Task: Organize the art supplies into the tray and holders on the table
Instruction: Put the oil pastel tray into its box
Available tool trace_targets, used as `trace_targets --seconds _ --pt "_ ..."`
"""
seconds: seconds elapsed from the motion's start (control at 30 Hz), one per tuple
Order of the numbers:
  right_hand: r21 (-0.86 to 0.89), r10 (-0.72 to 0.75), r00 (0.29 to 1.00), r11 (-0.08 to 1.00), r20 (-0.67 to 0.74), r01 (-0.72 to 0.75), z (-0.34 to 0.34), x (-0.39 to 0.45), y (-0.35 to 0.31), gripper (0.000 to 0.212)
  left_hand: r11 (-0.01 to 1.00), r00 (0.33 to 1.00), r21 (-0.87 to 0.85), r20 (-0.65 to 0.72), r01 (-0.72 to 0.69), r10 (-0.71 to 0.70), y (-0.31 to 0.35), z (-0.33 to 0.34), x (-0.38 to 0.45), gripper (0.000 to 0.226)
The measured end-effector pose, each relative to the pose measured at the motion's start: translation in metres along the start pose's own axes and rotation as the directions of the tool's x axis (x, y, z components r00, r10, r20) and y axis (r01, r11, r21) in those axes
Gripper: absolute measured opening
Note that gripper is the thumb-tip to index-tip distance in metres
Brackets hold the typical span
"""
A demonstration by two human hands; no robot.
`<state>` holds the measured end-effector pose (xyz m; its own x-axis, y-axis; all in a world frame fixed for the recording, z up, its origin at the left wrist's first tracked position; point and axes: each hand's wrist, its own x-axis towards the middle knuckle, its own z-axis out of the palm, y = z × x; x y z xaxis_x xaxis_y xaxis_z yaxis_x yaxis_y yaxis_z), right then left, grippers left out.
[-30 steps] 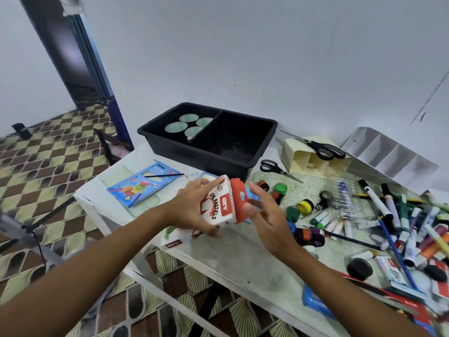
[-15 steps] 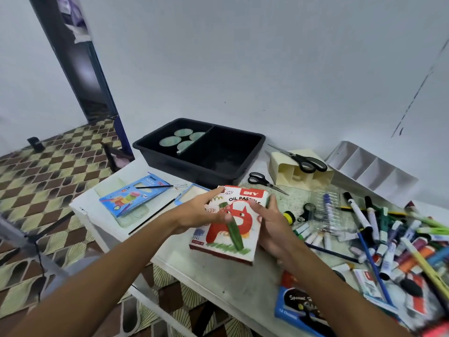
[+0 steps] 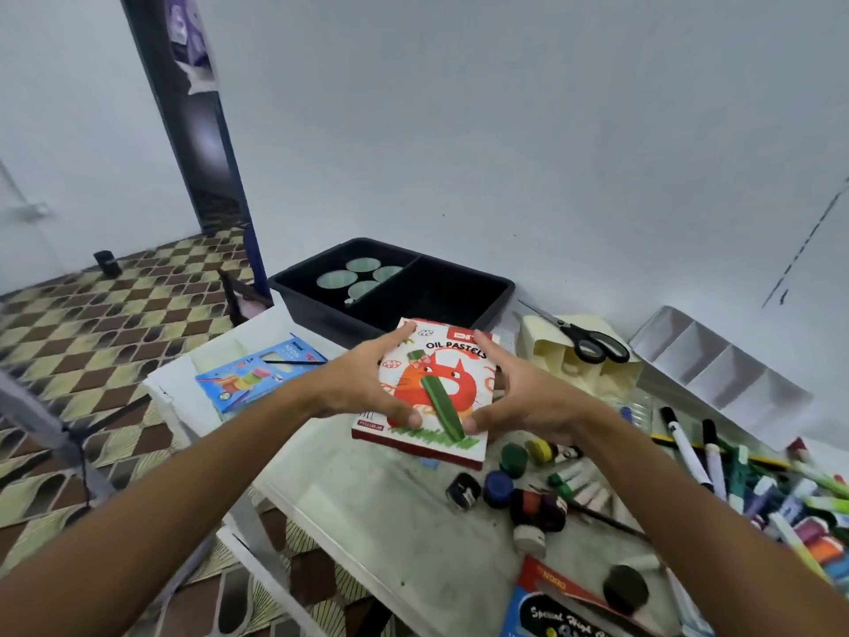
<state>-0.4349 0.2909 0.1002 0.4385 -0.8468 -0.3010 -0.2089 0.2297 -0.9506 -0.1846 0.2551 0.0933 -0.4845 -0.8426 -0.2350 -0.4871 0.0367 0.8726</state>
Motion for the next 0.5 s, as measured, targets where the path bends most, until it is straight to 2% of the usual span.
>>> trace_targets --seconds 0.17,0.27,0.4,0.5 --pt "-0.083 -0.047 0.985 0.996 -0.165 0.034 -0.017 0.056 -0.041 0.131 0.966 0.999 0.254 0.011 -0.045 0.043 0.025 -0.068 0.055 0.136" --pt "-0.125 -0.067 0.957 0.992 -0.283 0.032 -0.029 0.100 -0.060 0.109 0.928 0.996 0.373 0.087 -0.015 -0.019 0.040 -0.105 0.111 0.132" --pt "-0.094 0.082 0.926 0.988 -0.368 -0.125 -0.043 0.155 -0.069 0.081 0.889 0.970 0.458 0.202 0.028 -0.135 0.037 -0.128 0.186 0.136" --pt "-0.167 0.200 0.908 0.946 -0.368 -0.277 -0.051 0.189 -0.064 0.056 0.839 0.943 0.544 0.267 0.022 -0.198 0.021 -0.123 0.229 0.121"
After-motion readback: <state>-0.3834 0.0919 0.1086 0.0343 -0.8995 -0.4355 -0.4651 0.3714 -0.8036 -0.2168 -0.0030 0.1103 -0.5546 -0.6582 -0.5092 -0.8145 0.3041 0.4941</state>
